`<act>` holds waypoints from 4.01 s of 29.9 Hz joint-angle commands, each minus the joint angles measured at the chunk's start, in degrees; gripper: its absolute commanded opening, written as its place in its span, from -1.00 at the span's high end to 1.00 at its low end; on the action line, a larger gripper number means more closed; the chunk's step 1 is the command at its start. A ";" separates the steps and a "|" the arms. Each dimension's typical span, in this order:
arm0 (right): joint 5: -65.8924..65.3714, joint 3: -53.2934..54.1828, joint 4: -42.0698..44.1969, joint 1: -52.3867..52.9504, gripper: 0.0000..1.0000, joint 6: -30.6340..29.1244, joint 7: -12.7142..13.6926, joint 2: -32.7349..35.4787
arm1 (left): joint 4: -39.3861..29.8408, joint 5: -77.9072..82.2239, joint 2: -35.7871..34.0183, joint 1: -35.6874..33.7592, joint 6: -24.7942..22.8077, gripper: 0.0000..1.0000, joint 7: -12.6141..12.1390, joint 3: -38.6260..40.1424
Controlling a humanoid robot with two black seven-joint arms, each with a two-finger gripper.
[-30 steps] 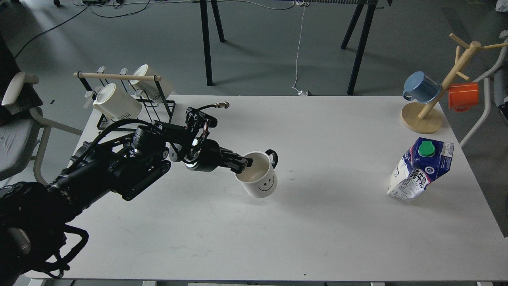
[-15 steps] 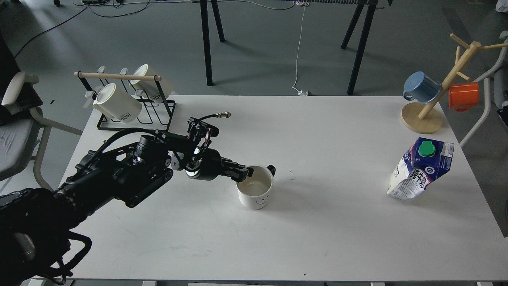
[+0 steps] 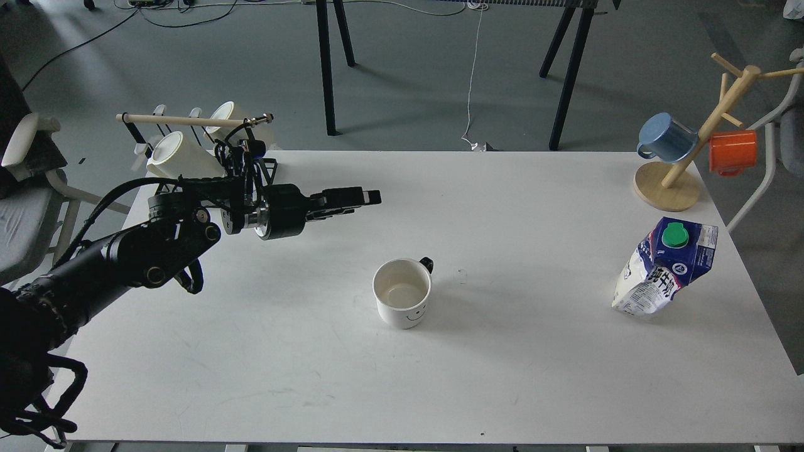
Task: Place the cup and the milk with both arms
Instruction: 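Release the mug and withdraw the left gripper toward the rack, then reach the right gripper to the milk carton and grasp it, then lift and carry the milk carton with the right gripper beside the mug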
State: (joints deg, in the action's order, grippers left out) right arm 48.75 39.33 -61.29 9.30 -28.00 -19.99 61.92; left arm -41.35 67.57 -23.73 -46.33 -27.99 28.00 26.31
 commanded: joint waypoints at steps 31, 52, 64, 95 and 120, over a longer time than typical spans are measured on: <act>-17.90 -0.93 4.06 -5.00 -0.96 0.00 -2.59 -34.84 | 0.39 -20.37 -7.03 3.43 -0.01 -0.79 0.00 0.76; -19.66 1.18 4.60 -3.59 -0.96 0.00 -2.68 -38.02 | 0.57 -20.19 -7.12 4.49 -0.01 -0.79 0.00 0.67; -19.22 7.78 4.86 -3.76 -0.96 0.00 -2.68 -34.94 | 0.57 -20.11 -7.21 4.58 -0.01 -0.80 0.00 0.58; -19.84 6.55 6.88 0.45 -0.96 0.00 -2.59 -39.33 | 0.75 -20.11 -7.21 6.42 -0.01 -0.80 0.00 0.58; -23.88 6.37 4.07 1.16 0.39 0.00 -1.19 -40.92 | 2.06 -20.11 -6.68 6.51 -0.01 -0.82 0.00 0.49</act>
State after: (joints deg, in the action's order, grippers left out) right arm 25.13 45.64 -55.98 10.13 -28.00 -21.28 21.28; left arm -39.31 47.46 -30.35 -39.81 -28.00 28.00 26.80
